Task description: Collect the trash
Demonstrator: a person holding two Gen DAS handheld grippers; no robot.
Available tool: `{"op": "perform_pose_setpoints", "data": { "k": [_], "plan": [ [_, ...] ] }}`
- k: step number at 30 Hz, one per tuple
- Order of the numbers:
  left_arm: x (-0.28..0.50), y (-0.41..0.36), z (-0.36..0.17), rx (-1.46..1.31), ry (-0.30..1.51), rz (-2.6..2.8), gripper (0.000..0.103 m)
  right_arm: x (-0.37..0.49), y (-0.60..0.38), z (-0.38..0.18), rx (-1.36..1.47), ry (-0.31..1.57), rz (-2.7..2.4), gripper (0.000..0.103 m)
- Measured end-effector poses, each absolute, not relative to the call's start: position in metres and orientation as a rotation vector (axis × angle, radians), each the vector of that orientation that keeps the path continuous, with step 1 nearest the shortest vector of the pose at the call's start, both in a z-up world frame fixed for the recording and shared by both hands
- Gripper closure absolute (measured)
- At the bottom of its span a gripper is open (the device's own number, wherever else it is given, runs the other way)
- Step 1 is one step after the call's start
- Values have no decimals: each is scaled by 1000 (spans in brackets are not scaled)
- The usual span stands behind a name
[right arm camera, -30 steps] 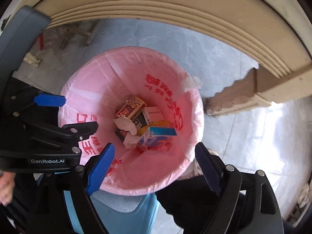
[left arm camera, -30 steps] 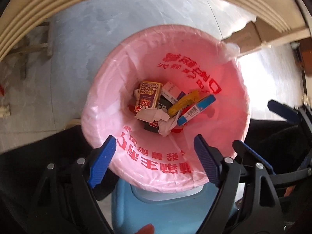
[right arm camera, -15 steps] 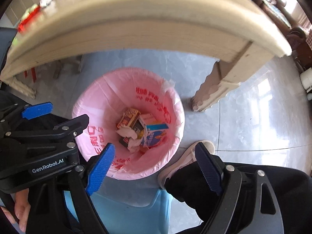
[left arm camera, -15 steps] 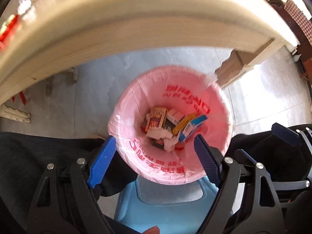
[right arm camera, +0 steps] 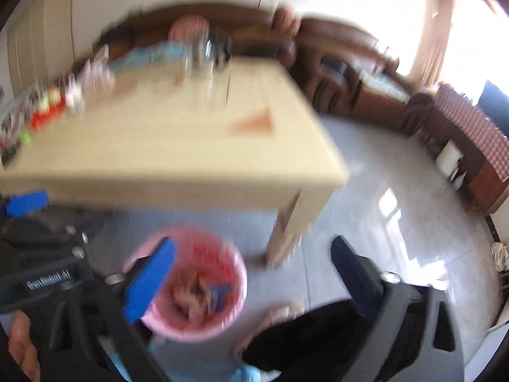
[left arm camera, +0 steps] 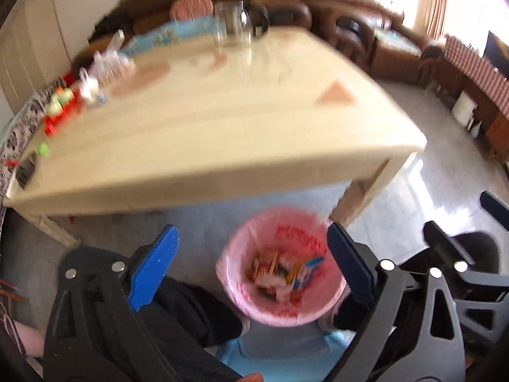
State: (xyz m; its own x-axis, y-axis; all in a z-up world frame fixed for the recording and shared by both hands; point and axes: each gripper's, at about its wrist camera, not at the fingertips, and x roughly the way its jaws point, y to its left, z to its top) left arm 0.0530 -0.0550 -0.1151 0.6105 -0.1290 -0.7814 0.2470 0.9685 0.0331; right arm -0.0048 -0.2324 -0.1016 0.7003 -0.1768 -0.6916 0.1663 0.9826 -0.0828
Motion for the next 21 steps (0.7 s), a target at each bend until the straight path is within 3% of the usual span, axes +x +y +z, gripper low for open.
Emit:
{"op": "perform_pose_setpoints", "data": {
  "k": [9,21],
  "plan": [
    [18,-32,-16,30,666,-203,6,-61,-209,15,-16,461,-172,7],
    [-19,-23,27,27,565,-157,6,-110,-189,59,-36,322,-217,7]
  ]
}}
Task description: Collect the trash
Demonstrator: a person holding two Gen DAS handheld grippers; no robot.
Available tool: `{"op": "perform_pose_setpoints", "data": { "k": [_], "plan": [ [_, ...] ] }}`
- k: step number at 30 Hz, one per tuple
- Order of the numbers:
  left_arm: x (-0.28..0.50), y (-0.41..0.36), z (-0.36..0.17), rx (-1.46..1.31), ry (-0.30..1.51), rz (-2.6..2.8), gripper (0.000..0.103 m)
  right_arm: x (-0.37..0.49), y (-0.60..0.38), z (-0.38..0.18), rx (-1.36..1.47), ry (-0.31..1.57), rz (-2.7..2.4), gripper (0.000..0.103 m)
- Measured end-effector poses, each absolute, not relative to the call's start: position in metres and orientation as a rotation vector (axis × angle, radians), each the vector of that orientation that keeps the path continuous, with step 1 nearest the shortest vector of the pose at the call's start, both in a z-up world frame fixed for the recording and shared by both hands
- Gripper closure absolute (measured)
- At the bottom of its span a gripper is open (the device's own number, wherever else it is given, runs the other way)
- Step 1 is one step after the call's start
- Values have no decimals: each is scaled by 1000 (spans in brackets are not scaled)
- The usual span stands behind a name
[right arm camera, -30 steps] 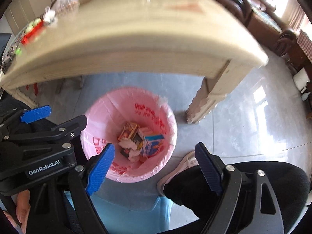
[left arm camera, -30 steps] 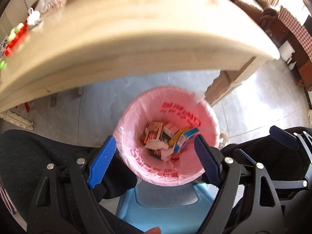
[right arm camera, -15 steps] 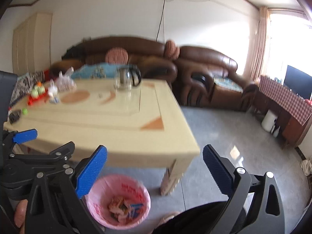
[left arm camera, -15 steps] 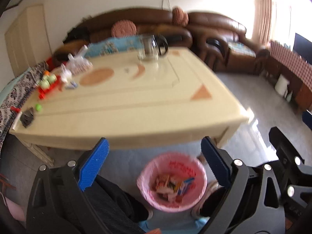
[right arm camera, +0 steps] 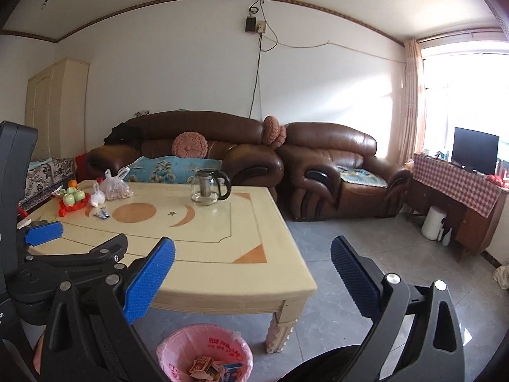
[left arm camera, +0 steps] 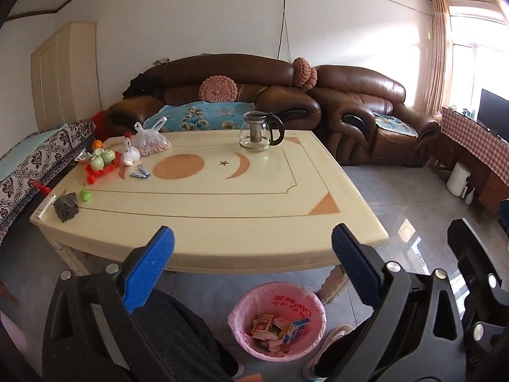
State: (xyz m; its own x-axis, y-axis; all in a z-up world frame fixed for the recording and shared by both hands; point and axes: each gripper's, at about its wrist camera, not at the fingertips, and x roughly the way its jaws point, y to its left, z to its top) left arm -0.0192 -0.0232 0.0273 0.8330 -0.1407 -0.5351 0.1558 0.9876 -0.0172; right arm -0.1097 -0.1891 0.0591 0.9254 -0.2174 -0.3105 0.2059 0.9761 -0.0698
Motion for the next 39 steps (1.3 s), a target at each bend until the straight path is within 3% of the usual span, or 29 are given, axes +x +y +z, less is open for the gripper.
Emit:
{"op": "perform_pose_setpoints", "data": {
  "k": [39],
  "plan": [
    [-25,-16,33,19,557,-132,6,-108,-190,58,-4,356,-226,7]
  ]
}}
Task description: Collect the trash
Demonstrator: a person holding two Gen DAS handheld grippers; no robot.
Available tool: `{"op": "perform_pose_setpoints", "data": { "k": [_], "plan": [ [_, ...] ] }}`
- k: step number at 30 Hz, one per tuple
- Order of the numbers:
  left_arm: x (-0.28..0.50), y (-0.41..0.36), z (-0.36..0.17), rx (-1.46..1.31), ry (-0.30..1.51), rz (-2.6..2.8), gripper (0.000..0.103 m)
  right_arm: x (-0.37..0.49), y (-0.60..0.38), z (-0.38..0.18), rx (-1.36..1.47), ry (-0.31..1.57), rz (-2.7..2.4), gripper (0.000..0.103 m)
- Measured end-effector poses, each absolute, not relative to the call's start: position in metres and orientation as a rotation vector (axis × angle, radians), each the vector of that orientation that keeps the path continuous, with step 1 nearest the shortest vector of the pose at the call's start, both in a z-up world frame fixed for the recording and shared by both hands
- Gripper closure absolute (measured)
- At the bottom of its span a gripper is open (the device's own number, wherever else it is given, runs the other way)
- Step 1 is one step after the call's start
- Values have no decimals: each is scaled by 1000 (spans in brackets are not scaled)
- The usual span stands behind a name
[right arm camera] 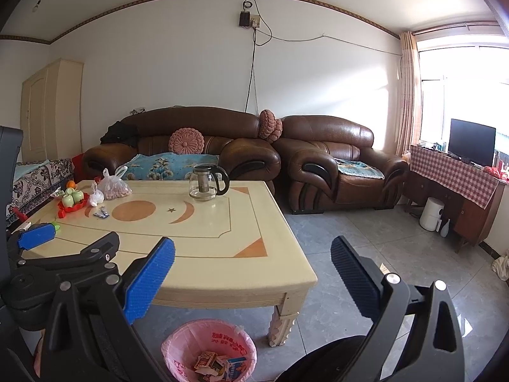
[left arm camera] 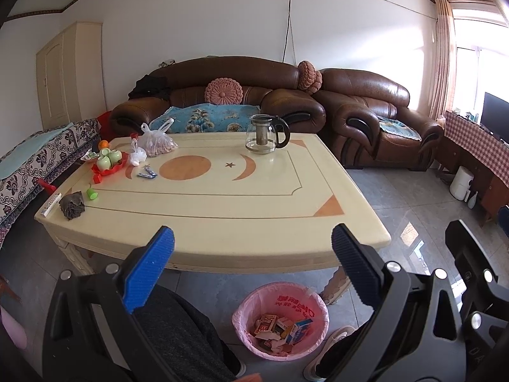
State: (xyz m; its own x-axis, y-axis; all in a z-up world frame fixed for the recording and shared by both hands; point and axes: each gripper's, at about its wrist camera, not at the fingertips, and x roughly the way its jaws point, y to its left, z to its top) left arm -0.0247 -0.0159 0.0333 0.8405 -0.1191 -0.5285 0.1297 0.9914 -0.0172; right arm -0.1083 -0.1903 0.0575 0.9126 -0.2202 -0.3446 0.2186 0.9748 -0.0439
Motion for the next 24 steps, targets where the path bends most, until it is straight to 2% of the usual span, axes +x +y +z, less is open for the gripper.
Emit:
{"op": "perform_pose_setpoints", "data": {
  "k": [24],
  "plan": [
    [-30,-24,36,11,547,-122,6,-111,-193,61,-12,347,-228,7]
  ]
}}
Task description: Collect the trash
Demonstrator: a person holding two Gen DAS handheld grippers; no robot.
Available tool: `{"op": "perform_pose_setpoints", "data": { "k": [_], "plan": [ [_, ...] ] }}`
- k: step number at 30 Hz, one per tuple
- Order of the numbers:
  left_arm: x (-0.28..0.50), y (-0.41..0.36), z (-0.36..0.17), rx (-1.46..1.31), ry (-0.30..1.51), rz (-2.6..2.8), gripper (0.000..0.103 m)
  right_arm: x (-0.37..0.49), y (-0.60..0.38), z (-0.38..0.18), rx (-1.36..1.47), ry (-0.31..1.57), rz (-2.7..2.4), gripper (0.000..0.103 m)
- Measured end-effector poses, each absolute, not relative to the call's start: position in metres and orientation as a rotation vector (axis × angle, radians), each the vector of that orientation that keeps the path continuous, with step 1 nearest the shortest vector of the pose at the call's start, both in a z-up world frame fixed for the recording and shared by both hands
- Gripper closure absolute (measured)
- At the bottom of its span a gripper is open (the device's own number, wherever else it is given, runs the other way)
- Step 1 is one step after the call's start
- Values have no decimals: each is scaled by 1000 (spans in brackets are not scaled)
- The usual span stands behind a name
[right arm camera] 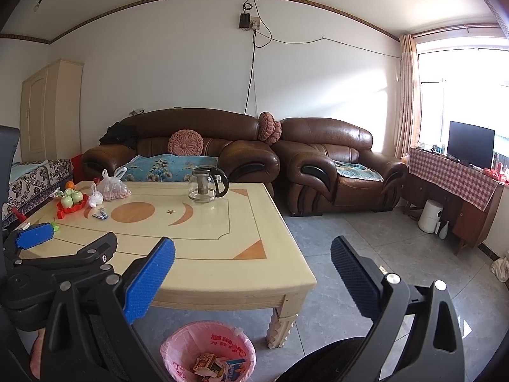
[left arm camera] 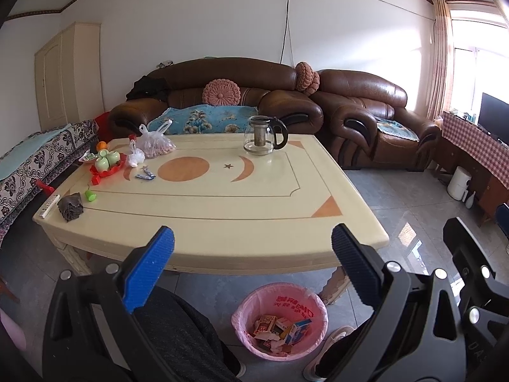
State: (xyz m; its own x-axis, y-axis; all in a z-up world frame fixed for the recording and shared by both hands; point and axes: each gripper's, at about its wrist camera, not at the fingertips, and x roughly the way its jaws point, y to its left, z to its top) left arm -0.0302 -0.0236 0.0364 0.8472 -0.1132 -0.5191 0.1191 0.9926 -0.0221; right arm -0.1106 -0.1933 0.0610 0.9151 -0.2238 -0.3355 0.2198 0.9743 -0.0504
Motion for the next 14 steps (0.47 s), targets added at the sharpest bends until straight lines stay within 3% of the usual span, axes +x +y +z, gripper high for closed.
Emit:
{"op": "perform_pose_setpoints", "data": {
  "k": [14],
  "plan": [
    [-31,-21,36,12,550,-115,6,-112,-199,60,-9,350,-229,7]
  ]
}}
